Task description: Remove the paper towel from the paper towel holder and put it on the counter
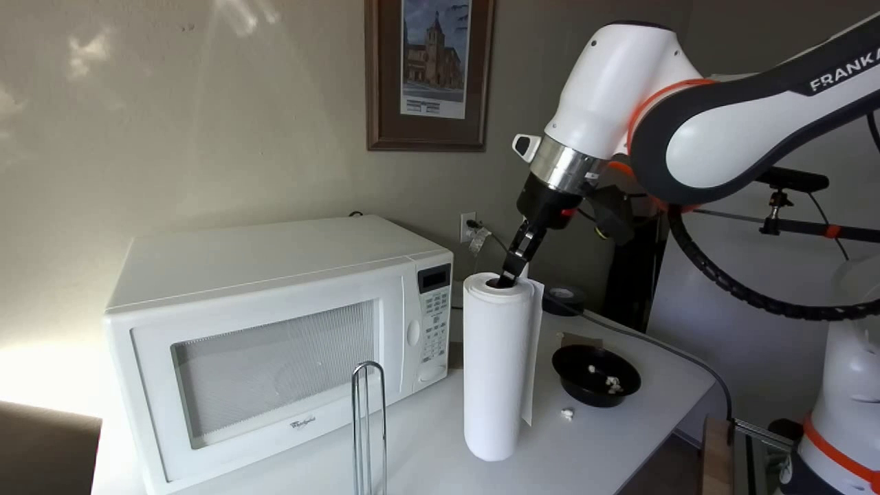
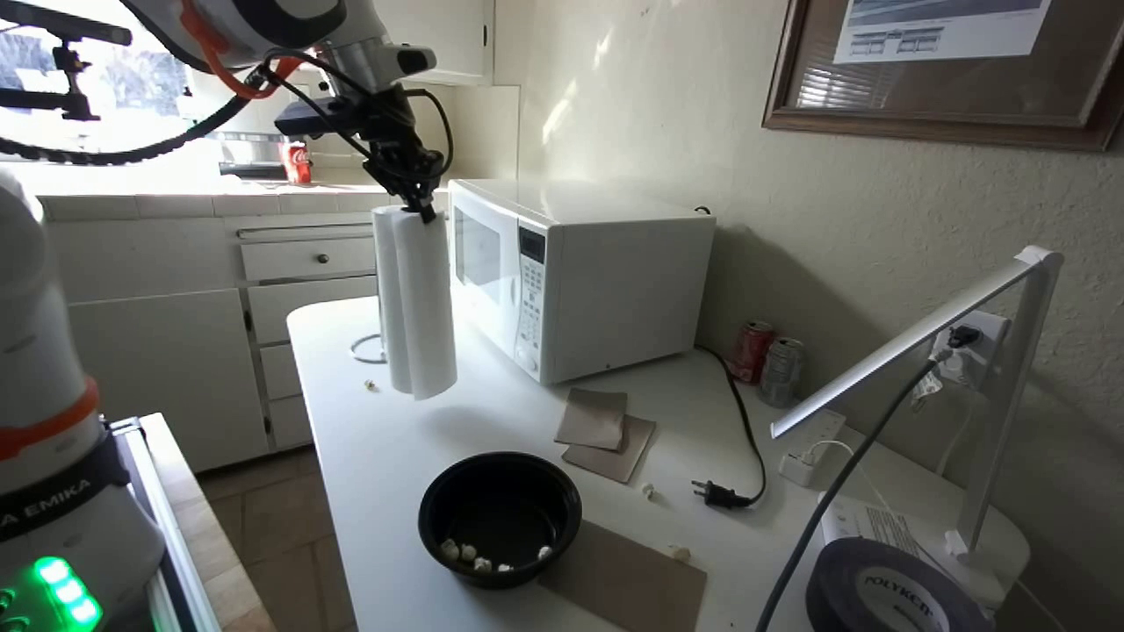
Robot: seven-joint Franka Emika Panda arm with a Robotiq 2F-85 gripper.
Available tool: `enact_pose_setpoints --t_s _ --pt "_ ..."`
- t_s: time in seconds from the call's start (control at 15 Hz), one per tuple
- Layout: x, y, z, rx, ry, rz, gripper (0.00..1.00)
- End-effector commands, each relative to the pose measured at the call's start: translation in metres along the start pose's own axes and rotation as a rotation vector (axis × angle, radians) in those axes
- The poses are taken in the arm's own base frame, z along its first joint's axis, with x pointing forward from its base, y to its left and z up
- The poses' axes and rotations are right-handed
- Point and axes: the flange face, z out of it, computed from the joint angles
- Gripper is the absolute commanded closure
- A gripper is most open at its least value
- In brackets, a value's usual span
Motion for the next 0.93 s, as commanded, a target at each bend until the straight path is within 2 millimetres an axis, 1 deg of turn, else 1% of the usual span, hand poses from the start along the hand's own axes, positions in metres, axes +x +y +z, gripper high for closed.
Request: enact_pose_setpoints --t_s 0.0,0.4,0.47,0.53,0.6,0.67,0.73,0.87 --pt "0.003 -0.003 0.011 0.022 -0.004 0.034 0.97" --pt "0.004 -0.006 0.025 0.034 -0.013 0.044 0.97" --pt "0.004 -0.006 0.028 0.039 -0.016 0.044 0.95" --pt "0.004 -0.007 0.030 0.040 -0.019 0.044 0.83" --pt "0.004 -0.007 0.032 0.043 -0.020 0.044 0.64" --pt "0.004 -0.008 0.033 0.044 -0.021 0.042 0.59" --pt "0.004 -0.008 0.033 0.045 -0.021 0.040 0.51" --pt "0.005 -0.008 0.030 0.046 -0.018 0.041 0.37"
